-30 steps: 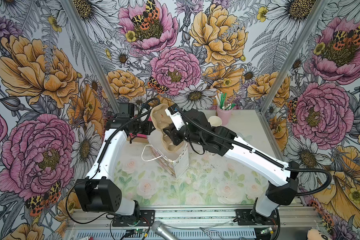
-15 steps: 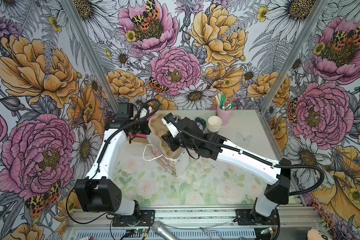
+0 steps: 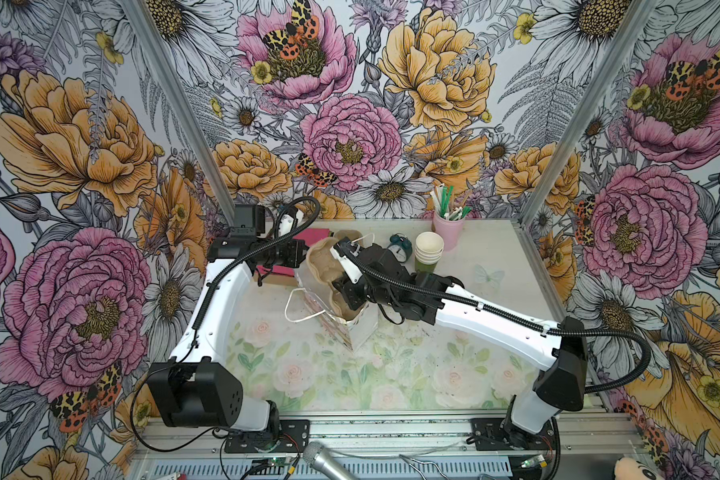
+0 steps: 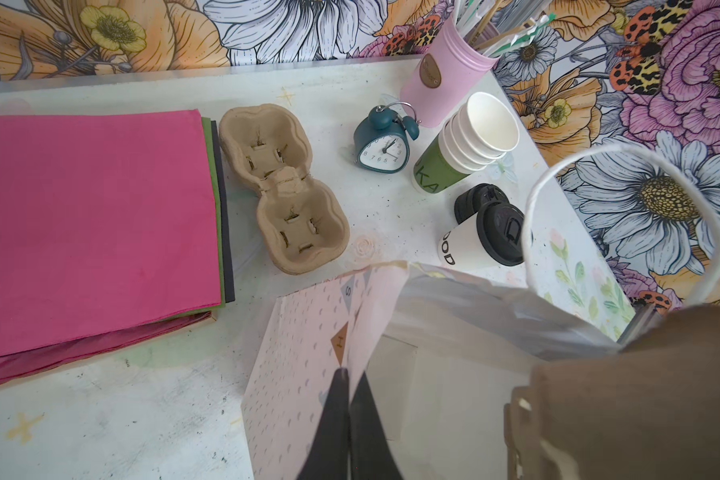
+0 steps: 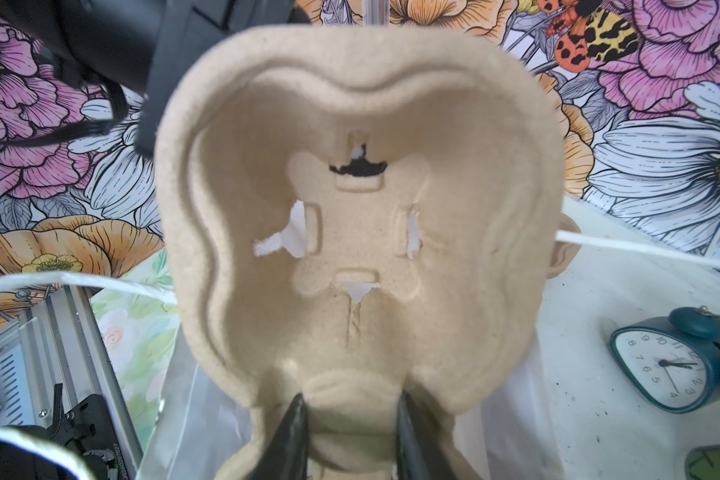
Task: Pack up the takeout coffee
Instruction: 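Carry the carrier over the open bag held by left gripper, then lower the carrier into the bag with right gripper while left gripper holds rim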
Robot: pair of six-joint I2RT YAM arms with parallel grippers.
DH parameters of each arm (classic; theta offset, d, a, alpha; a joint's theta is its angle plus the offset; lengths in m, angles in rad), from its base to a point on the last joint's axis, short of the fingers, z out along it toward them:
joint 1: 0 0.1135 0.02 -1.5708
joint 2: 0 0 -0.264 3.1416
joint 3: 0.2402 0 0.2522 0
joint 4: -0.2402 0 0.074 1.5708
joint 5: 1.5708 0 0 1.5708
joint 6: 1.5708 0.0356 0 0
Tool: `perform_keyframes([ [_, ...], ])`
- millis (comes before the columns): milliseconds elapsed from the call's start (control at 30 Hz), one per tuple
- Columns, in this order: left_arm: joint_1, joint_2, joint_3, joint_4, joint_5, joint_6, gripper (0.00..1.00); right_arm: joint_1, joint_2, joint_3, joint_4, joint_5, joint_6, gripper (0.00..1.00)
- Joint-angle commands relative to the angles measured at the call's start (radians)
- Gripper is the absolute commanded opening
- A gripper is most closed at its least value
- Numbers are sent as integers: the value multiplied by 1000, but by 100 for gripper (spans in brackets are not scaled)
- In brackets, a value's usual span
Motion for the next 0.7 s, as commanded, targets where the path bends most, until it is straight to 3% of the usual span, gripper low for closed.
perform_keyframes([
  [0,-23,-44,13,47,26,-21,0,-4,-37,-16,-1,14,-11,27],
  [667,-134,-134,21,47,-112,-17,0,11,-28,-94,-47,48,26,26],
])
